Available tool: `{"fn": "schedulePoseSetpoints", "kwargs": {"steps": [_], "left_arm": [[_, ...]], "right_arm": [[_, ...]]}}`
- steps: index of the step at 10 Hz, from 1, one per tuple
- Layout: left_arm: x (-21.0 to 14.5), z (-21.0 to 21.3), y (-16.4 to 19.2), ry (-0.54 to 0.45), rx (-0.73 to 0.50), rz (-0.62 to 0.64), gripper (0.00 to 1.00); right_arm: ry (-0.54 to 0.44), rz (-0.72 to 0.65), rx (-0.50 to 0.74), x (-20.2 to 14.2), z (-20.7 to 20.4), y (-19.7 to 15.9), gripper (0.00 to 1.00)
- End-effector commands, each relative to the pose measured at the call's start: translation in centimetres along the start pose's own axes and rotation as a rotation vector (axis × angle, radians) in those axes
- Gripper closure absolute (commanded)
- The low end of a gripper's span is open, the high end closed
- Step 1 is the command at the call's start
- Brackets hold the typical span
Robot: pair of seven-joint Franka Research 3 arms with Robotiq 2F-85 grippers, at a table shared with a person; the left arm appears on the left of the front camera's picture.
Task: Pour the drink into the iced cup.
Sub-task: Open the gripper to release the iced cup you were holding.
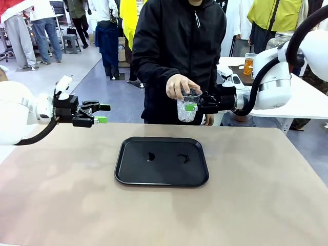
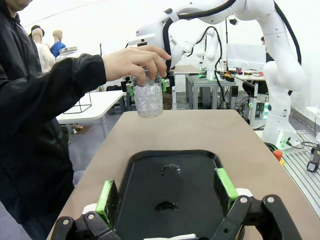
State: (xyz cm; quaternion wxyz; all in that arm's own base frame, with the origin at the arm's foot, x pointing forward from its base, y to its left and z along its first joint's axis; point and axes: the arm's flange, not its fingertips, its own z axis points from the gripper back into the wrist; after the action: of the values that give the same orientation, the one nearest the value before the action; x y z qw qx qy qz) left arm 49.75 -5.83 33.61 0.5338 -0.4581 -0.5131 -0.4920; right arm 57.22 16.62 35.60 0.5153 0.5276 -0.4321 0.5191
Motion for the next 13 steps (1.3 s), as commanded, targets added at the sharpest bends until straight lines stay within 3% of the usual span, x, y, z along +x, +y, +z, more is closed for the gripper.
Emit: {"fn": "schedulePoseSetpoints", "kwargs": {"steps": [1, 13], "left_arm": [[0.19, -0.15, -0.06, -0.006, 0.004, -0.002, 0.0], [0.19, -0.15, -0.06, -0.006, 0.004, -0.002, 0.0]], "right_arm": [[-0.006, 0.022, 0.003, 0.17, 0.05, 0.29, 0.3], [-0.006, 0.022, 0.003, 0.17, 0.05, 0.29, 0.3]]}}
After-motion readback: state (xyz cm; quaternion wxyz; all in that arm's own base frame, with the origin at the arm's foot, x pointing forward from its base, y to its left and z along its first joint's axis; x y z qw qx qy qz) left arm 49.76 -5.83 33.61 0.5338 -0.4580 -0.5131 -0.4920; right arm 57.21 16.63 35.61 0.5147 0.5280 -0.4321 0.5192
